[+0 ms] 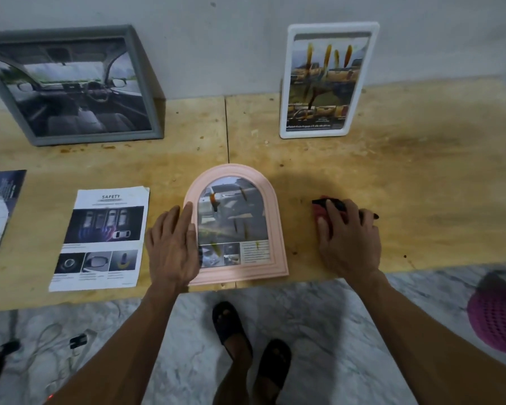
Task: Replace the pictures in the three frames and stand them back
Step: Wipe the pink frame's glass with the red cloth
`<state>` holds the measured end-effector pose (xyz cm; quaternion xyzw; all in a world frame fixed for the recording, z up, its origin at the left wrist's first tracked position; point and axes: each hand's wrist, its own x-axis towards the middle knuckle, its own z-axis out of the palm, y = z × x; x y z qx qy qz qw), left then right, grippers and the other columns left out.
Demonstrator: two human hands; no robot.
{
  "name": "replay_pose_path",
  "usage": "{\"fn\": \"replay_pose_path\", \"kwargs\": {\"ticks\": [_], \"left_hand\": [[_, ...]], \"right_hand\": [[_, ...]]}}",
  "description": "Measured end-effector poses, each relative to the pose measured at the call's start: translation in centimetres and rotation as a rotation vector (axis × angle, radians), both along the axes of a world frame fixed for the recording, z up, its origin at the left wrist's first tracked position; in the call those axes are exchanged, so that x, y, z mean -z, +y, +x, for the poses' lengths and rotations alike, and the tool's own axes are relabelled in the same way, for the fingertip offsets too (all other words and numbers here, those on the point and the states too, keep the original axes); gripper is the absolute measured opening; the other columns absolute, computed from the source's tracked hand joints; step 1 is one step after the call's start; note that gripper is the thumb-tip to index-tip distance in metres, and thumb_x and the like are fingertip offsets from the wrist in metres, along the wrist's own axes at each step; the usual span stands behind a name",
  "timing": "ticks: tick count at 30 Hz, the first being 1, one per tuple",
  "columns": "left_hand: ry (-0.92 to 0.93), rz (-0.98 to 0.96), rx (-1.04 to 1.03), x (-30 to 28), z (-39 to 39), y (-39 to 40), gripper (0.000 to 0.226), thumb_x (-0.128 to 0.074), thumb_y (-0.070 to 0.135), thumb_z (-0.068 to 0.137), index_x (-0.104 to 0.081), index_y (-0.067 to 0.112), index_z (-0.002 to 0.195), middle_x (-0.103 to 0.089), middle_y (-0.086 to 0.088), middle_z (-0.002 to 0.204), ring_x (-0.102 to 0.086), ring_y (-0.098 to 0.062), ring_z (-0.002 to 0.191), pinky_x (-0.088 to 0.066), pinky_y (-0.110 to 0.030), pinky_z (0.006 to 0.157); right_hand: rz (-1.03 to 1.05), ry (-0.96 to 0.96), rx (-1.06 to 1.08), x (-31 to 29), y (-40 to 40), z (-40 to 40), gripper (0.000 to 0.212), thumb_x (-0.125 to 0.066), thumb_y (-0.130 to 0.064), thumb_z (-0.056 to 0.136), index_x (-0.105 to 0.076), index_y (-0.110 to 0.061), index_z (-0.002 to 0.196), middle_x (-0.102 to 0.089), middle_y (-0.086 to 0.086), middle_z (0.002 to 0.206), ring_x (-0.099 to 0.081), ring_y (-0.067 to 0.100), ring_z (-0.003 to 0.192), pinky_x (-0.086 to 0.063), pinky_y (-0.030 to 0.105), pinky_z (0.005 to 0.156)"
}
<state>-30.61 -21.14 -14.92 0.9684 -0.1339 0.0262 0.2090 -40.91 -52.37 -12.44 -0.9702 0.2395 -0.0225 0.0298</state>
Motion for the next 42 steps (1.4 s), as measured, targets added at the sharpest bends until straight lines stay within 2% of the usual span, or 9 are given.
{"fn": "replay_pose_path", "kwargs": {"ticks": [5,8,12,16,19,23,28,32,42], "left_hand": [[0.050,0.002,0.009,-0.3,0.2,0.3,0.056,-0.020,0.043,0.104,-0.043,0.020,0.150,-0.049,-0.011,0.147,-0.039,-0.033,0.138,-0.031,-0.054,0.110],[0.085,0.017,-0.002,-0.6,0.0,0.3,0.057,-0.018,0.046,0.104,-0.040,0.024,0.152,-0.044,-0.008,0.152,-0.035,-0.031,0.142,-0.029,-0.059,0.111],[0.143,0.066,-0.029,-0.6,-0.1,0.1,0.058,-0.009,0.049,0.102,-0.022,0.036,0.157,-0.027,0.001,0.163,-0.017,-0.024,0.152,-0.014,-0.059,0.120],[0.150,0.082,-0.046,-0.2,-0.3,0.1,0.059,-0.004,0.052,0.100,-0.014,0.041,0.158,-0.017,0.008,0.166,-0.007,-0.018,0.154,-0.008,-0.055,0.122],[0.155,0.086,-0.049,0.1,-0.4,0.1,0.057,-0.004,0.052,0.101,-0.010,0.044,0.157,-0.013,0.010,0.166,-0.002,-0.015,0.154,-0.005,-0.053,0.123],[0.170,0.096,-0.056,0.1,-0.3,0.2,0.054,-0.005,0.050,0.103,-0.008,0.045,0.157,-0.010,0.010,0.167,0.001,-0.015,0.154,-0.002,-0.050,0.123],[0.163,0.116,-0.067,-0.4,-0.1,-0.1,0.054,-0.009,0.047,0.103,-0.015,0.043,0.156,-0.017,0.009,0.165,-0.005,-0.019,0.154,-0.006,-0.052,0.123],[0.150,0.118,-0.068,-0.3,-0.2,-0.1,0.054,-0.012,0.046,0.103,-0.021,0.042,0.155,-0.023,0.007,0.164,-0.009,-0.021,0.153,-0.009,-0.054,0.122],[0.126,0.120,-0.086,-0.2,-0.1,-0.2,0.053,-0.016,0.045,0.102,-0.027,0.042,0.154,-0.027,0.008,0.162,-0.014,-0.022,0.153,-0.011,-0.053,0.122]], "right_hand": [[0.173,-0.111,0.031,-0.5,-0.3,1.3,0.042,-0.040,-0.041,0.102,-0.065,-0.008,0.114,-0.055,0.015,0.106,-0.051,0.035,0.086,-0.047,0.039,0.063],[0.453,-0.255,0.164,-2.4,1.2,3.7,0.039,-0.042,-0.039,0.102,-0.064,-0.008,0.112,-0.055,0.013,0.102,-0.047,0.021,0.080,-0.036,0.031,0.069],[0.560,-0.354,0.064,-4.9,5.6,7.7,0.037,-0.041,-0.036,0.103,-0.063,-0.010,0.119,-0.054,0.007,0.105,-0.046,0.015,0.085,-0.031,0.025,0.072],[0.465,-0.308,-0.077,-4.0,9.2,10.7,0.041,-0.034,-0.040,0.104,-0.056,-0.013,0.127,-0.052,0.010,0.121,-0.048,0.027,0.104,-0.046,0.044,0.085],[0.323,-0.078,-0.130,-2.3,11.2,11.0,0.046,-0.026,-0.041,0.104,-0.042,-0.014,0.138,-0.043,0.010,0.135,-0.039,0.030,0.119,-0.039,0.044,0.094],[0.174,-0.030,-0.144,-0.5,12.4,10.1,0.057,-0.024,-0.040,0.104,-0.026,-0.005,0.150,-0.032,0.015,0.146,-0.034,0.036,0.126,-0.033,0.047,0.102],[0.108,-0.057,-0.115,0.3,13.3,10.6,0.049,-0.043,-0.027,0.101,-0.040,-0.001,0.142,-0.042,0.020,0.140,-0.042,0.040,0.121,-0.040,0.046,0.096],[0.141,-0.093,-0.133,0.6,14.3,11.1,0.061,-0.066,-0.009,0.078,-0.049,-0.003,0.136,-0.055,0.017,0.125,-0.045,0.037,0.110,-0.039,0.045,0.094],[0.268,-0.056,-0.333,-0.6,17.3,13.3,0.044,-0.049,-0.013,0.092,-0.051,-0.012,0.136,-0.054,0.010,0.130,-0.046,0.036,0.120,-0.032,0.045,0.105]]}}
